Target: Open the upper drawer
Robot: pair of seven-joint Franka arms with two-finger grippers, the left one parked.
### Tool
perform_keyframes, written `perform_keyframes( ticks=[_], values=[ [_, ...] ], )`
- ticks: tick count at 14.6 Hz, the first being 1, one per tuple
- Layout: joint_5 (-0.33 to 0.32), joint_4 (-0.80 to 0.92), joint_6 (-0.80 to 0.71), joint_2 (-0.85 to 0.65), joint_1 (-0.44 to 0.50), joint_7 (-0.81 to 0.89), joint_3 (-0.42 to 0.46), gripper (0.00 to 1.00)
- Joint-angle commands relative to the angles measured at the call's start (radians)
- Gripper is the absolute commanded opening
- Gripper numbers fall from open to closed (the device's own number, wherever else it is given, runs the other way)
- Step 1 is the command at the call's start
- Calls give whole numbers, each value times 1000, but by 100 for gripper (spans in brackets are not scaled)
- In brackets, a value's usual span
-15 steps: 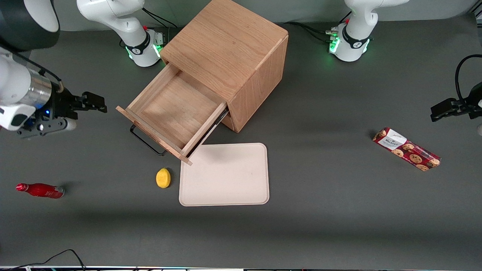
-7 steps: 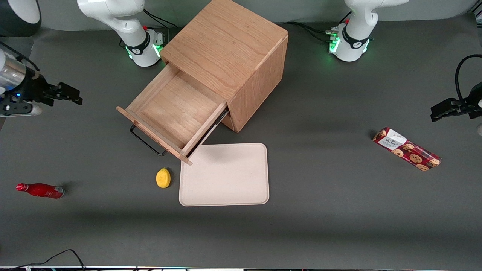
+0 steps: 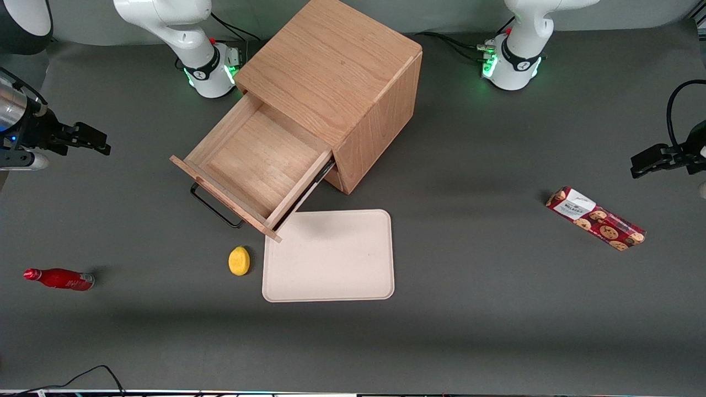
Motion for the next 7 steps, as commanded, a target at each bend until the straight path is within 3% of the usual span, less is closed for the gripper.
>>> perform_keyframes(
  ticks=[1, 7],
  values=[
    [-24, 85, -4, 64, -8, 14, 12, 100],
    [-21, 185, -4, 147, -3, 17, 12, 100]
  ],
)
